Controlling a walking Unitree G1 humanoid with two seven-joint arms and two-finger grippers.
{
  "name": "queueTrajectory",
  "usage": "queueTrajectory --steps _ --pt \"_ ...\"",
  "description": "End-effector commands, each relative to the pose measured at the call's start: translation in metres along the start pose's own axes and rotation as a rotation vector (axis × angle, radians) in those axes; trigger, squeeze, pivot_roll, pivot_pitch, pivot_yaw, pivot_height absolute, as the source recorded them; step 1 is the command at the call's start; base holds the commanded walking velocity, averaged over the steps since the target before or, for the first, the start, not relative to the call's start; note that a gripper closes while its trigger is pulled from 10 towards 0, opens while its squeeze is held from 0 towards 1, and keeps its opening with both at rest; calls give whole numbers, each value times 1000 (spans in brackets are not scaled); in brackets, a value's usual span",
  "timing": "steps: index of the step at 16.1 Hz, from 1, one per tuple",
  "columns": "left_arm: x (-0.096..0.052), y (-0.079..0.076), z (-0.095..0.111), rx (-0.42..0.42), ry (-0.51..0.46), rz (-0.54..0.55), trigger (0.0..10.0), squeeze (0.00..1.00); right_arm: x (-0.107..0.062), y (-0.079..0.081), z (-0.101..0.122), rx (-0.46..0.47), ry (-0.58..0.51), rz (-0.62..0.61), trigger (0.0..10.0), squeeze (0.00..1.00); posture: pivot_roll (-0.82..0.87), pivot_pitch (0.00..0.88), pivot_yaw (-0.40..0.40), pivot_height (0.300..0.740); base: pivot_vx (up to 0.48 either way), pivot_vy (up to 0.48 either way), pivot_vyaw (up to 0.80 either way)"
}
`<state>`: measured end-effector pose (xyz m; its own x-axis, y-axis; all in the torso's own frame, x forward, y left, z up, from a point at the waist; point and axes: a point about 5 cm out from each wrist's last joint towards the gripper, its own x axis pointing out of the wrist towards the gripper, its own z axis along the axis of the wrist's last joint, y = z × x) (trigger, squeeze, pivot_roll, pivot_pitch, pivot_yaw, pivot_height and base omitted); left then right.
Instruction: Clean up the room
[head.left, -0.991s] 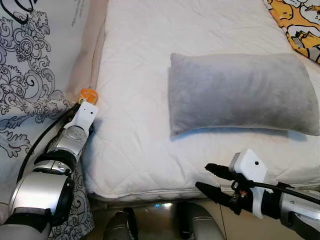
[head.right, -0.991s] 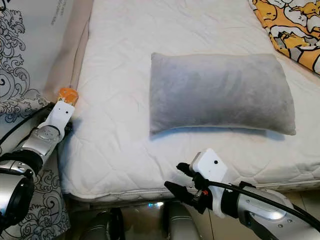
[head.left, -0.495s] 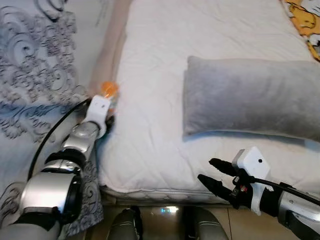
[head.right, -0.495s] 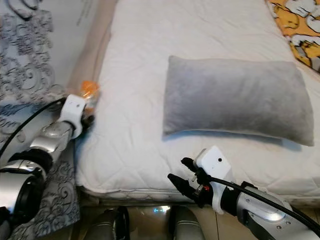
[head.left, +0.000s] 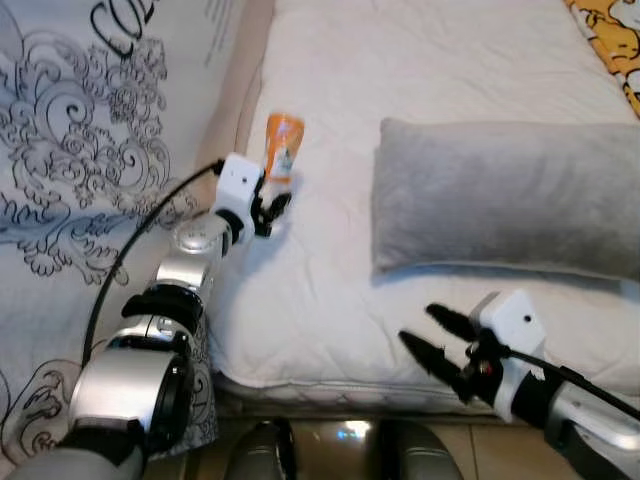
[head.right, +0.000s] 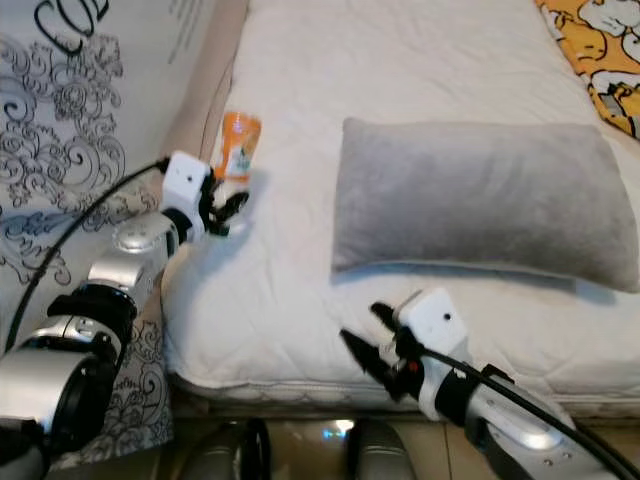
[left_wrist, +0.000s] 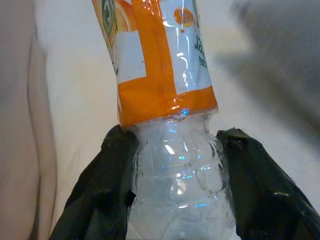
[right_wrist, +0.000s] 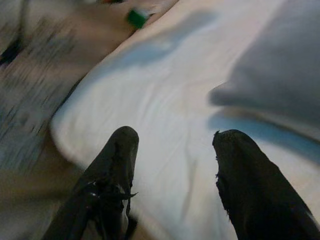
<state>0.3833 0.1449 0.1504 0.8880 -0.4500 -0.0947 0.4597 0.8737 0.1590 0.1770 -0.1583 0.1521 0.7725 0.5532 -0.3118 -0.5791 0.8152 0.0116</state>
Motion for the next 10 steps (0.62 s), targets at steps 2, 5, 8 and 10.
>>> queueTrajectory --steps 2,5,8,10 --pt "0 -22 17 -6 -105 -49 10000 0 3 -1 0 22 -52 -102 10000 0 -148 144 144 740 0 0 0" --pt "-12 -49 32 21 -199 -77 10000 0 13 -8 1 60 -134 -246 10000 0 -112 101 155 740 0 0 0" --pt "-44 -64 36 -22 -234 -35 10000 0 19 -12 4 132 -219 -359 10000 0 -91 43 150 740 0 -84 0" --pt "-68 -61 25 -52 -183 45 10000 0 24 -7 3 144 -244 -376 10000 0 -64 0 130 740 0 -345 0"
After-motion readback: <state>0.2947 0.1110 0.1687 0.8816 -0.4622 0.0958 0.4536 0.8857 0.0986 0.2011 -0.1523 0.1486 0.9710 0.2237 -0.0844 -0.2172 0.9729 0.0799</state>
